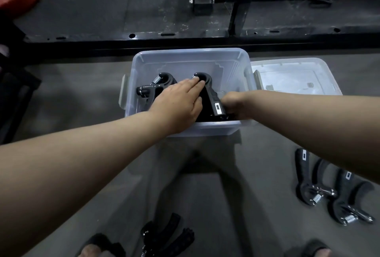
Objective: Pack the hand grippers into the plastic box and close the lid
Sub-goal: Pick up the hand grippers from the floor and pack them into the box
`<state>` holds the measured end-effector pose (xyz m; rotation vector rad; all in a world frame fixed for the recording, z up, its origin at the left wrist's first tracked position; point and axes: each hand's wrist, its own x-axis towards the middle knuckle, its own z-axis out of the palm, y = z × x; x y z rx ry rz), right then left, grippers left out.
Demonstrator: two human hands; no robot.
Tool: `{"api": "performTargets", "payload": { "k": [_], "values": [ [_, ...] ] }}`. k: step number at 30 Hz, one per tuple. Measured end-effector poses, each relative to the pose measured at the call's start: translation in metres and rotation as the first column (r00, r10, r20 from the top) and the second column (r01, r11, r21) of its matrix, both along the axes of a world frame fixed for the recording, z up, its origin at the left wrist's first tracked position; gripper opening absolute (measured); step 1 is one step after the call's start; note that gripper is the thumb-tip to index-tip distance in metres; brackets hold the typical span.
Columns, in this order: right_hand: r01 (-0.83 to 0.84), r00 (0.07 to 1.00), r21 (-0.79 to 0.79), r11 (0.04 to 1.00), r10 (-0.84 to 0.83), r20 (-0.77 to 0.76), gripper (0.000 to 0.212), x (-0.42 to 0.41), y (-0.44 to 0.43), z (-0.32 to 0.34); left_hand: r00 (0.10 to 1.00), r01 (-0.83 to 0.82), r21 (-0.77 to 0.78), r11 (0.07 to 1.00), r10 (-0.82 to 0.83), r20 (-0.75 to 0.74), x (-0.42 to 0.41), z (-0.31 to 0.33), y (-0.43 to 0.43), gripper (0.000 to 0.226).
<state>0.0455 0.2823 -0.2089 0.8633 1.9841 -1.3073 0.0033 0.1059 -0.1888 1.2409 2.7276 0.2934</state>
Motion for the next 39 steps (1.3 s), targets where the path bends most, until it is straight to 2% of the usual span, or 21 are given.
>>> {"api": "performTargets", "payload": {
  "k": [4, 7, 14, 17, 19, 21, 24, 27, 30, 35, 39],
  "values": [
    [0.012, 1.000, -0.156, 0.988, -0.008, 0.024, 0.010, 0.000, 0.001, 0.000, 1.000, -0.001, -0.004, 1.000, 0.001, 0.003, 0.000, 0.000, 0.000, 0.054],
    [0.030, 1.000, -0.171, 0.985, -0.028, 0.011, 0.016, 0.000, 0.000, 0.000, 1.000, 0.000, -0.015, 1.000, 0.000, -0.004, 0.000, -0.001, 0.000, 0.054],
    [0.128, 0.974, 0.032, 0.991, -0.120, -0.190, 0.019, 0.004, -0.006, 0.011, 0.997, -0.002, -0.056, 0.998, -0.003, -0.080, 0.007, 0.000, -0.008, 0.065],
    [0.094, 0.966, 0.086, 0.992, -0.070, -0.249, 0.023, 0.009, -0.004, 0.021, 0.995, 0.016, -0.060, 0.998, -0.022, -0.102, 0.009, -0.002, -0.013, 0.069],
    [0.028, 0.945, 0.196, 0.980, 0.038, -0.324, 0.032, 0.019, -0.003, 0.027, 0.994, 0.024, -0.064, 0.998, -0.030, -0.102, 0.009, -0.002, -0.013, 0.069],
    [-0.043, 0.914, 0.357, 0.933, 0.181, -0.363, 0.040, 0.035, -0.005, 0.030, 0.992, 0.021, -0.060, 0.998, -0.028, -0.125, 0.011, -0.002, -0.012, 0.067],
    [-0.144, 0.864, 0.498, 0.855, 0.354, -0.358, 0.054, 0.060, -0.015, 0.030, 0.980, 0.038, -0.045, 0.998, -0.046, -0.194, 0.018, 0.000, -0.010, 0.061],
    [-0.184, 0.747, 0.681, 0.709, 0.551, -0.372, 0.056, 0.087, -0.022, 0.028, 0.970, 0.113, -0.027, 0.993, -0.116, -0.215, 0.028, 0.000, 0.001, 0.058],
    [-0.202, 0.663, 0.815, 0.544, 0.688, -0.295, 0.067, 0.119, -0.016, 0.016, 0.958, 0.185, -0.006, 0.983, -0.182, -0.220, 0.032, -0.001, 0.017, 0.055],
    [-0.313, 0.511, 0.893, 0.323, 0.850, -0.128, 0.084, 0.164, 0.002, -0.007, 0.952, 0.238, -0.032, 0.971, -0.240, -0.192, 0.047, 0.000, 0.046, 0.059],
    [-0.357, 0.465, 0.880, 0.313, 0.877, -0.123, 0.076, 0.169, 0.018, -0.015, 0.950, 0.266, -0.041, 0.963, -0.269, -0.159, 0.065, 0.004, 0.068, 0.063]
  ]
}}
